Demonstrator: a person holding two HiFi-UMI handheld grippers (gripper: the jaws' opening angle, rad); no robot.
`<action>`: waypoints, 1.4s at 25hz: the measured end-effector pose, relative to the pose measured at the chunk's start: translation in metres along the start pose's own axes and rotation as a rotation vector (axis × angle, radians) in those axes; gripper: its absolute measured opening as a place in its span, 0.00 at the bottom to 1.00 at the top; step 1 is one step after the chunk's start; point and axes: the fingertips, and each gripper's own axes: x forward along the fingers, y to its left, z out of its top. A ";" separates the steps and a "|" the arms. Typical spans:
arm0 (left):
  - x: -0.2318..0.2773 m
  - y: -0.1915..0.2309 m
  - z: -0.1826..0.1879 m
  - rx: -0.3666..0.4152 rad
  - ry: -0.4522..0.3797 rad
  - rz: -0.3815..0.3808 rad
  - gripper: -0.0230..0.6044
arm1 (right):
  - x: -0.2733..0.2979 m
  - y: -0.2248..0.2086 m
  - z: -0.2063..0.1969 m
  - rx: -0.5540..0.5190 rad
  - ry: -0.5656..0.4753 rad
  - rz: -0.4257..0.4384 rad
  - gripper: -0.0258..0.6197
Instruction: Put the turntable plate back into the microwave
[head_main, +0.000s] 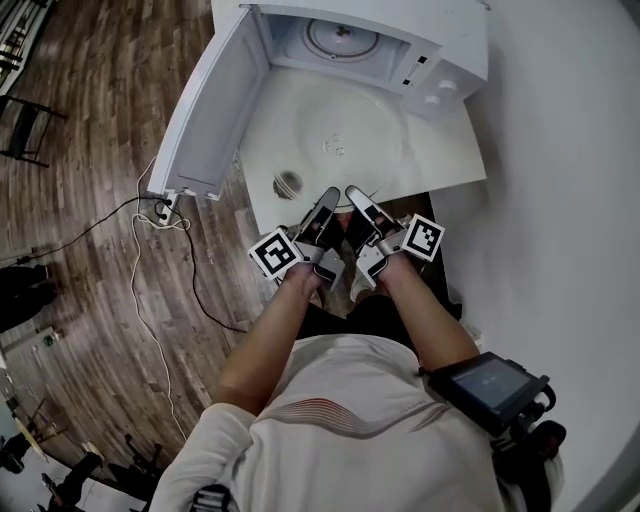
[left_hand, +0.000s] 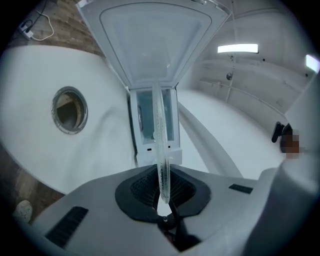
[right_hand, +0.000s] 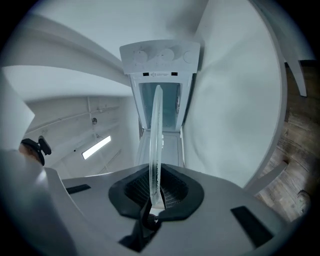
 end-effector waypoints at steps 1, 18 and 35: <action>0.000 -0.007 0.005 0.006 0.015 -0.005 0.09 | 0.004 0.006 0.000 -0.005 -0.015 0.001 0.09; 0.063 -0.033 0.071 0.039 0.099 -0.028 0.09 | 0.072 0.032 0.053 -0.001 -0.096 0.017 0.09; 0.175 0.040 0.143 -0.004 0.124 0.004 0.10 | 0.158 -0.037 0.154 0.021 -0.125 -0.043 0.09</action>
